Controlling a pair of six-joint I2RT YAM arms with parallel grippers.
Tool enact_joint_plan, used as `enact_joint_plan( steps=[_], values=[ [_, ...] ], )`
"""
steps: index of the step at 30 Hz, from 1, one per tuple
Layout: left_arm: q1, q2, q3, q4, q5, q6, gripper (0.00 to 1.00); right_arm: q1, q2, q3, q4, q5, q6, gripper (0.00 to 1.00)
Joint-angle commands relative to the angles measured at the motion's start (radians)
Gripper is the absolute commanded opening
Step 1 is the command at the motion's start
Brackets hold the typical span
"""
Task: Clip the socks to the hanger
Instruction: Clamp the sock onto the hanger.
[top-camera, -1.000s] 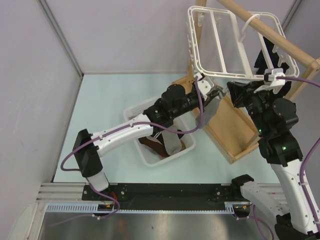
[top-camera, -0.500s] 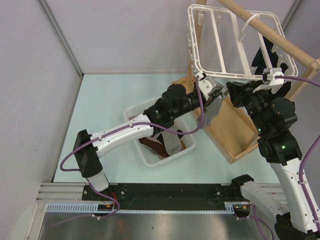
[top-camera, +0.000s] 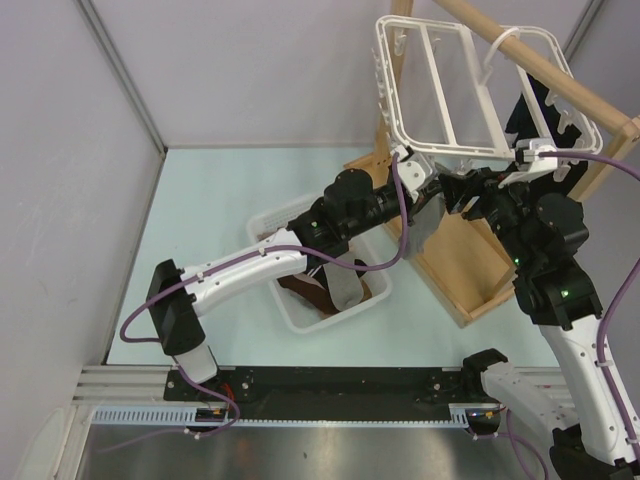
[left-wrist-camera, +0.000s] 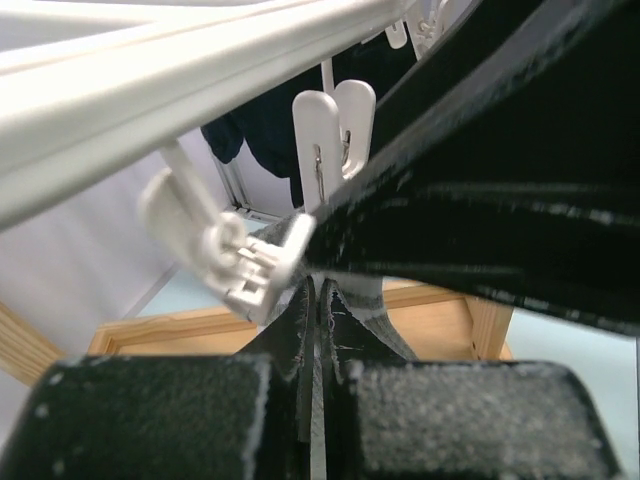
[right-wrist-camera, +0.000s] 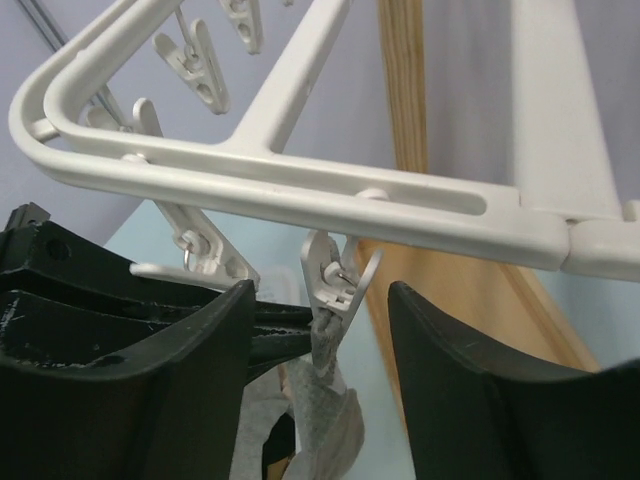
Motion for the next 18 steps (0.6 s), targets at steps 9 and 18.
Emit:
enact_joint_plan(
  steps=[9, 18],
  values=[
    [-0.008, -0.080, -0.076, 0.105, -0.002, -0.004, 0.66, 0.002, -0.015, -0.003, -0.003, -0.005, -0.003, 0.63],
    [-0.003, -0.143, -0.210, 0.263, -0.065, 0.013, 0.86, 0.002, -0.014, -0.003, -0.003, 0.006, 0.005, 0.63]
  ],
)
